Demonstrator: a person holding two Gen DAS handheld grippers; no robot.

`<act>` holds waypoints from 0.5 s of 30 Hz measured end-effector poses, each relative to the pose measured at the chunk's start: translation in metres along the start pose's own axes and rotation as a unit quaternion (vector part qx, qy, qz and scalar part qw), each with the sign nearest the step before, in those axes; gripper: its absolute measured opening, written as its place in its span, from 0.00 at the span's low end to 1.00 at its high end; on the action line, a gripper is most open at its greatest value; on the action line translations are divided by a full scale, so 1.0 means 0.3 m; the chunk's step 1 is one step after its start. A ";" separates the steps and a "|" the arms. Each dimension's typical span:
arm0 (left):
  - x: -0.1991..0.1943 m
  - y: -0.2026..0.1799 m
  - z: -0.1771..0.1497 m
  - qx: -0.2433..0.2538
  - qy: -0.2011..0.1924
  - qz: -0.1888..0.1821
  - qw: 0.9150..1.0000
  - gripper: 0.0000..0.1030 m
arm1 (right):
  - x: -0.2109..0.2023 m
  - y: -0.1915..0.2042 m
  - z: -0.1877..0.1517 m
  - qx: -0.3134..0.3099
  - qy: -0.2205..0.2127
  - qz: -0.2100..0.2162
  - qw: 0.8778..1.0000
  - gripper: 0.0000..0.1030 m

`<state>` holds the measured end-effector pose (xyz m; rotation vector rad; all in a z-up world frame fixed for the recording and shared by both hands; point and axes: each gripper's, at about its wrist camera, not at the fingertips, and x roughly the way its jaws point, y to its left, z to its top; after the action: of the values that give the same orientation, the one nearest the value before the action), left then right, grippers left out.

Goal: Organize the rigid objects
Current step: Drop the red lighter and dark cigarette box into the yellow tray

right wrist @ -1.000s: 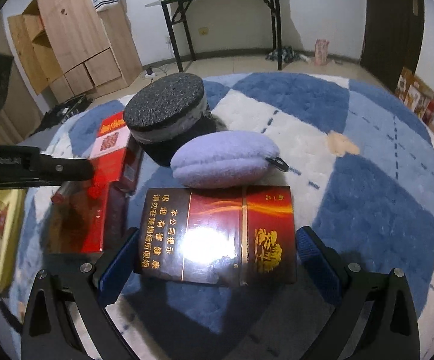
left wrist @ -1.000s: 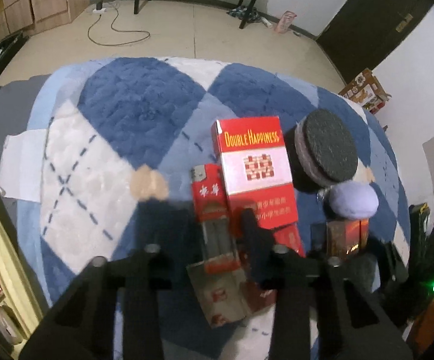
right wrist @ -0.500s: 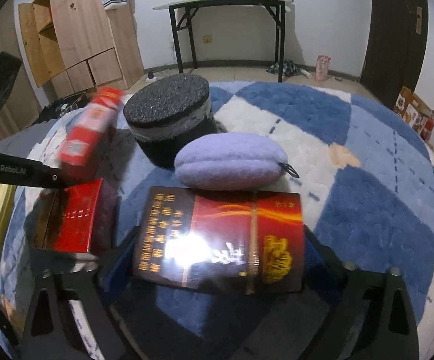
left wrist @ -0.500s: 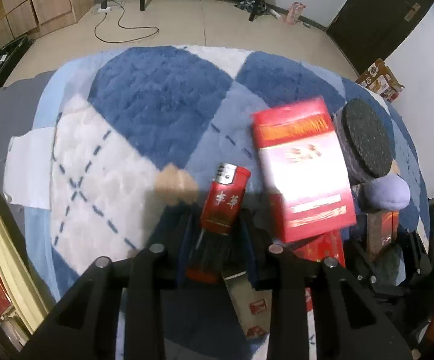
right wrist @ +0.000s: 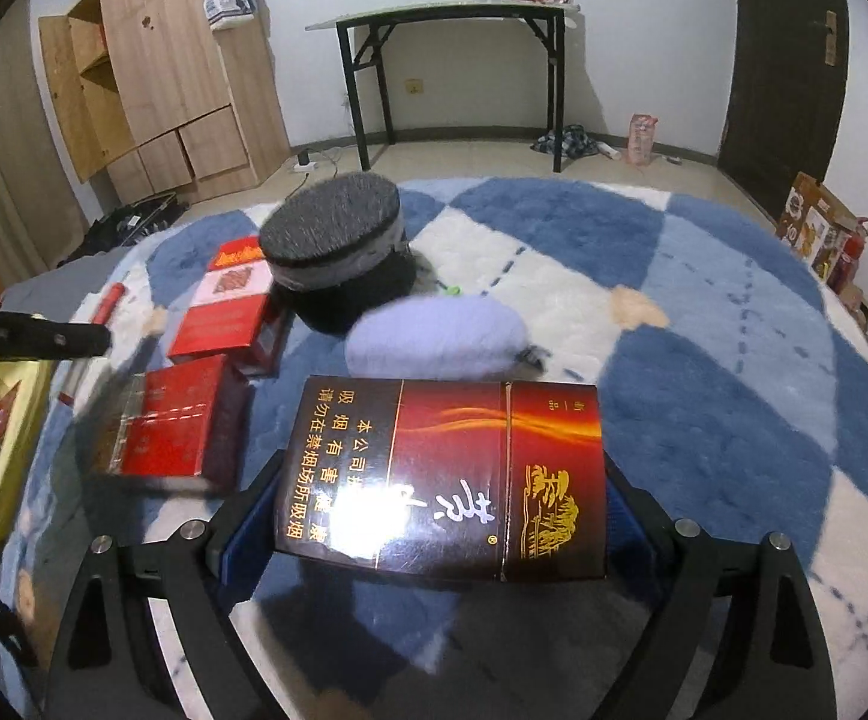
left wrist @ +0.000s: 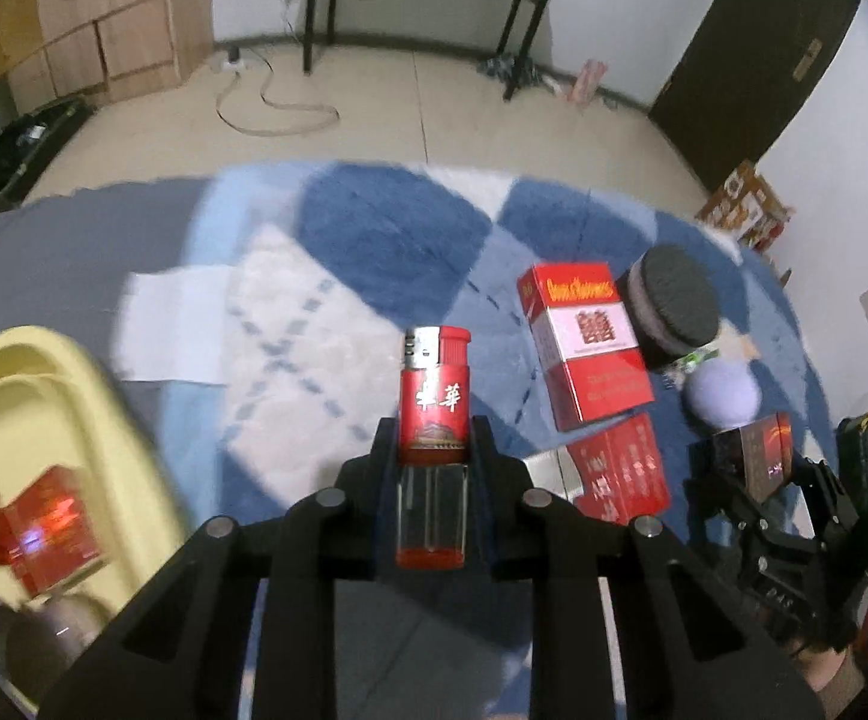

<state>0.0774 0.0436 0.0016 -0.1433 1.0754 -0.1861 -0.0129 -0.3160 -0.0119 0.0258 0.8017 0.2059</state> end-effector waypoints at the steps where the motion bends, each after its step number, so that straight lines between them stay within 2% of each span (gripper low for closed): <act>1: -0.051 0.023 -0.005 -0.005 -0.009 0.002 1.000 0.23 | -0.038 0.012 0.007 -0.009 -0.009 0.004 1.000 0.90; 4: -0.194 0.125 -0.023 -0.013 -0.033 0.020 0.999 0.23 | -0.114 0.078 0.022 -0.038 -0.024 0.034 0.998 0.90; 6: -0.273 0.213 -0.039 -0.022 -0.046 0.039 0.998 0.23 | -0.159 0.173 0.038 -0.067 -0.027 0.081 0.994 0.90; 9: -0.367 0.400 -0.082 -0.046 -0.053 0.075 0.995 0.23 | -0.200 0.382 0.052 -0.125 -0.024 0.142 0.982 0.90; 10: -0.384 0.447 -0.098 -0.053 -0.055 0.084 0.994 0.23 | -0.207 0.492 0.054 -0.152 -0.022 0.165 0.974 0.90; 13: -0.415 0.608 -0.147 -0.089 -0.055 0.100 0.989 0.23 | -0.198 0.701 0.064 -0.184 -0.016 0.209 0.960 0.90; 15: -0.405 0.701 -0.168 -0.106 -0.046 0.112 0.987 0.23 | -0.167 0.846 0.080 -0.208 -0.009 0.224 0.952 0.90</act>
<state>-0.0061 0.2742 0.0389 -0.2174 1.0096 0.1373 -0.0736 -0.0758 0.0662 -0.1902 0.7136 0.8006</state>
